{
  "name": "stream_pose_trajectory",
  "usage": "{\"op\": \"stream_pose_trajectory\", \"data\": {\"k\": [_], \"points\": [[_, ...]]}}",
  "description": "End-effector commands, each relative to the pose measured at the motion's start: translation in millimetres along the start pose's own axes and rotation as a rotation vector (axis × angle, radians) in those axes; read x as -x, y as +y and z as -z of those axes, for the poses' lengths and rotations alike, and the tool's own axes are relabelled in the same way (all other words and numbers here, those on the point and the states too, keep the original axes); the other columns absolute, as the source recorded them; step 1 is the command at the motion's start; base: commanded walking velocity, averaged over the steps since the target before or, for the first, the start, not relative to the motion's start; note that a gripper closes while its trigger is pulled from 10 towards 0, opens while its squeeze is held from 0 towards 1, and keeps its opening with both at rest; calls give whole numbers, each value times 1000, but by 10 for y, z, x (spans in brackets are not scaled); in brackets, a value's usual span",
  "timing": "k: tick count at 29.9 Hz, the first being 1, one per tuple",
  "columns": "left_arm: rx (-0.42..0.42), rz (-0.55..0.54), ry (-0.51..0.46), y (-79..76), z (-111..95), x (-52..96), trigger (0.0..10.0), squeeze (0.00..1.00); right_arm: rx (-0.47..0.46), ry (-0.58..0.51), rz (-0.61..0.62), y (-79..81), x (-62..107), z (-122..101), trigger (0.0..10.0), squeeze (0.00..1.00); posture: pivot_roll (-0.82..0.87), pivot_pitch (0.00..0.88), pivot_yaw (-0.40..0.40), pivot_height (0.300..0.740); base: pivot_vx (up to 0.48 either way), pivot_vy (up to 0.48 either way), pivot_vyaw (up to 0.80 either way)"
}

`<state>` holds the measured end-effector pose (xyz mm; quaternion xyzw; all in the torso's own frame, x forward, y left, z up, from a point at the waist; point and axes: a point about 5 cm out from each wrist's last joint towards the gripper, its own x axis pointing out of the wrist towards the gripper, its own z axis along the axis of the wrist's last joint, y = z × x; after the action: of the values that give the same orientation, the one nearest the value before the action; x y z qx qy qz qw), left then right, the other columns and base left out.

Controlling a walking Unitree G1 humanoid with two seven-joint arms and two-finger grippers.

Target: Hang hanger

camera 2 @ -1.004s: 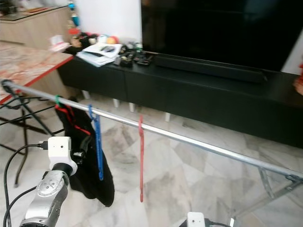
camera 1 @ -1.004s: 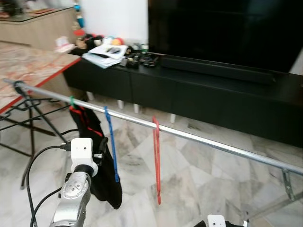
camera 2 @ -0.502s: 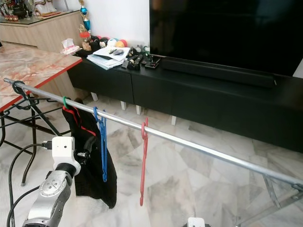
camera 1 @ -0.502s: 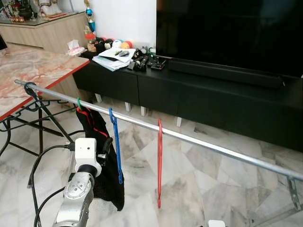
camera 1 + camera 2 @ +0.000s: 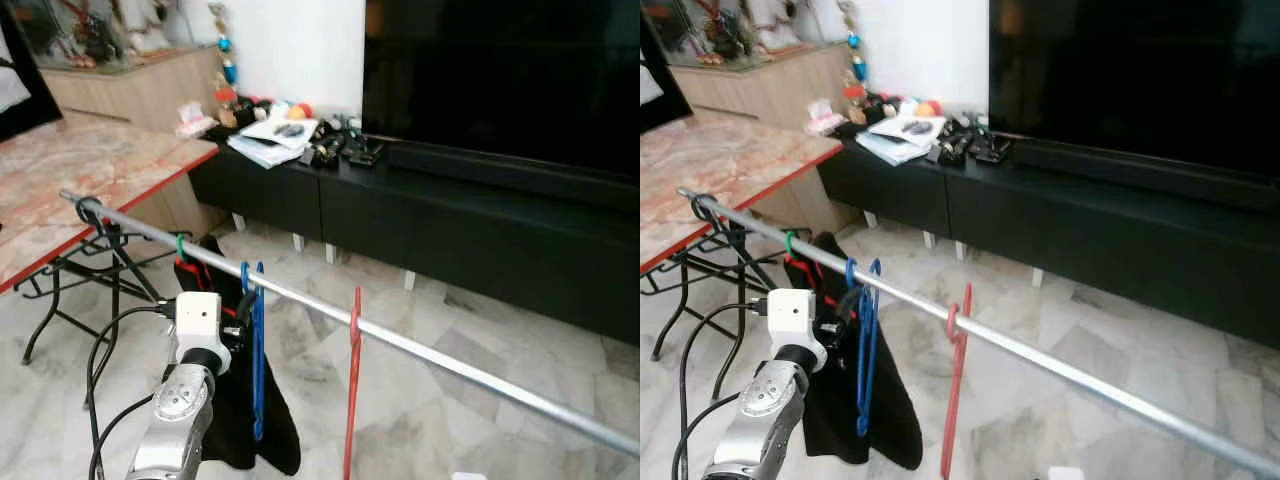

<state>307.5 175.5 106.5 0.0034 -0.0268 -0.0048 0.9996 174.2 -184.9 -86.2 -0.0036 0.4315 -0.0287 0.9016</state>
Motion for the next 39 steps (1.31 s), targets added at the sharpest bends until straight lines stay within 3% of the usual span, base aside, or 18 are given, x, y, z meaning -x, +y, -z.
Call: {"op": "stream_pose_trajectory", "data": {"k": [1,12,19,24,29,39], "points": [[-7,-26,11,97,28,41,10000,0,-14,-3,-29,122,-4,1,10000,0,19,12,36,740,0,0,0],[-28,36,99,68,196,166,10000,0,-4,7,-33,143,-2,19,10000,0,24,15,37,740,0,0,0],[-34,7,179,149,295,152,10000,0,0,15,-39,166,3,42,10000,0,23,16,39,740,0,0,0],[10,32,222,165,333,141,10000,0,0,22,-44,186,11,74,10000,0,26,17,38,740,0,0,0],[36,107,242,175,308,29,10000,0,3,25,-47,217,15,86,10000,0,24,17,35,740,0,0,0],[-3,156,268,219,248,-162,10000,0,5,14,-52,292,8,59,10000,0,21,15,32,740,0,0,0]]}}
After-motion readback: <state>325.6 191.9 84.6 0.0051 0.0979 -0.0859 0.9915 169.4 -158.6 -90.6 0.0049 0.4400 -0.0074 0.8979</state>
